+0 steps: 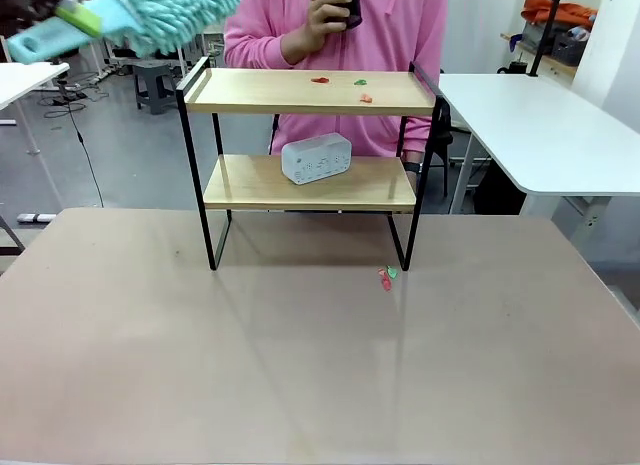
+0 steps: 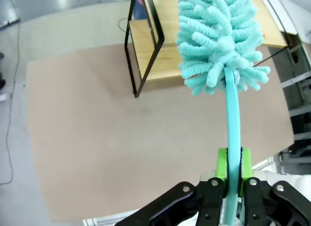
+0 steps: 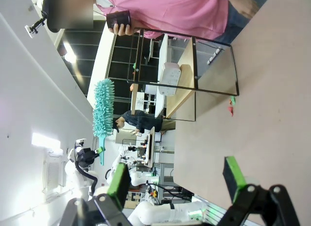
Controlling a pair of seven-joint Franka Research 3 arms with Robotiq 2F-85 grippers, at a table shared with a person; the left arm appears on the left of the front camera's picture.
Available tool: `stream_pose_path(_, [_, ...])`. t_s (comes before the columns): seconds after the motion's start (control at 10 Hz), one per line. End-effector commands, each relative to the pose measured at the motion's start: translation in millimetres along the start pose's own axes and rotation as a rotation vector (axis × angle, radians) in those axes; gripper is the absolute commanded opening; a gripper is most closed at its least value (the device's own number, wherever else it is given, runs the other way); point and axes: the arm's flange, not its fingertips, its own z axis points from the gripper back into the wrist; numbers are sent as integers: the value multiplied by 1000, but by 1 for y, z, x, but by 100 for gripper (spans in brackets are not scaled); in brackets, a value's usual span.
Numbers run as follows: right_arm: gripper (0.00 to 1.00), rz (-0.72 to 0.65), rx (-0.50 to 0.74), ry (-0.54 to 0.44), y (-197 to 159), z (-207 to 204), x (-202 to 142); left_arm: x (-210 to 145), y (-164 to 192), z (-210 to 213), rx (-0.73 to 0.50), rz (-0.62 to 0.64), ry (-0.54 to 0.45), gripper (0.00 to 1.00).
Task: Clean the shelf.
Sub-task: Clean the remaining tier of the Shelf with the Duster once objects are removed.
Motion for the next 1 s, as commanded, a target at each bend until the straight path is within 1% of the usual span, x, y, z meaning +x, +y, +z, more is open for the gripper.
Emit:
stream_pose_path(0.0, [100, 12, 19, -9, 3, -1, 2, 23, -6, -27, 15, 18, 55, 12])
stream_pose_path(0.3, [100, 12, 19, -9, 3, -1, 2, 45, -8, -68, 63, 90, 136, 12])
stream_pose_path(0.4, [100, 12, 19, -9, 3, -1, 2, 53, -11, -81, 61, 86, 177, 12])
stream_pose_path(0.6, [100, 12, 19, -9, 3, -1, 2, 63, -24, -106, 90, 83, 199, 12])
stream_pose_path(0.9, [100, 12, 19, -9, 3, -1, 2, 62, -51, -130, 71, 21, 255, 12])
